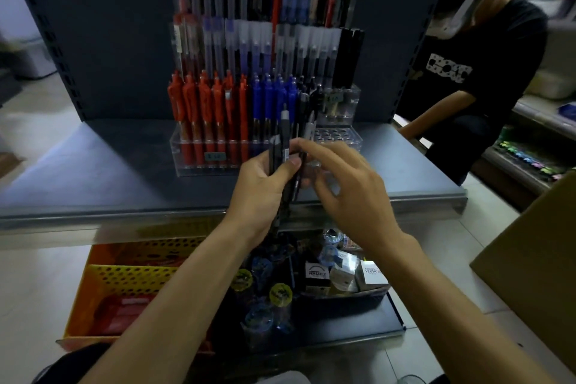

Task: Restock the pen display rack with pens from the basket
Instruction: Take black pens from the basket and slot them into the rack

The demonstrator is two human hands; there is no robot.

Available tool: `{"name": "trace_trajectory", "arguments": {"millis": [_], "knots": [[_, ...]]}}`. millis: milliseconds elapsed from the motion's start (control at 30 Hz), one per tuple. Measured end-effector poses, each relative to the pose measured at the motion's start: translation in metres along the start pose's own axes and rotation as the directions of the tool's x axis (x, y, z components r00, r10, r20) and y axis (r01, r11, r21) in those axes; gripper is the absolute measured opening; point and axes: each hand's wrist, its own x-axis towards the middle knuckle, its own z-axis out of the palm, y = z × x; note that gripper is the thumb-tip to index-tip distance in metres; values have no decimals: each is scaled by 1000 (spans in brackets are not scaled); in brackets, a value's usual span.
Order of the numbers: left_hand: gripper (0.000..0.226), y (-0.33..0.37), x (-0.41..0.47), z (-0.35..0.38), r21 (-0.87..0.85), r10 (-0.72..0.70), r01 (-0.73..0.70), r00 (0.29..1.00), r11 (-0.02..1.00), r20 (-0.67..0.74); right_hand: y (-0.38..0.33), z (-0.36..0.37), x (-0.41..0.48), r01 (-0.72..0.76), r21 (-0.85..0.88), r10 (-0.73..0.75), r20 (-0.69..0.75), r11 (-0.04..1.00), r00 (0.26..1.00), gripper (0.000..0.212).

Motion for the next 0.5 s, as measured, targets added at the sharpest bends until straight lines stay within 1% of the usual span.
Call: {"name": "trace_trajectory", "arguments": {"millis": [100, 167, 233, 333, 433, 500], "knots": [[16, -1, -2, 3, -9, 4, -4, 1000, 1000, -12, 2, -1, -2, 59, -114, -59, 1, 992, 998, 52], [15, -2, -3, 6, -17, 1, -1, 1000, 1000, -15, 2, -1, -3, 69, -125, -68, 7, 990, 998, 53], [16, -3, -4, 8, 24, 22, -21, 1000, 999, -21, 3, -1, -3, 71, -127, -69, 16, 989, 997, 55], [22, -4, -2, 8, 54, 38, -37, 999, 998, -20, 6, -3, -3, 67, -160, -76, -50, 985, 996, 52], [25, -1, 1, 8, 31, 25, -26, 1000, 999, 17, 12, -6, 0, -5, -187, -27, -169, 982, 985, 40], [22, 2, 2, 8, 34, 43, -44, 998, 998, 43, 18, -7, 3, -86, -166, 52, -195, 982, 979, 37]]}}
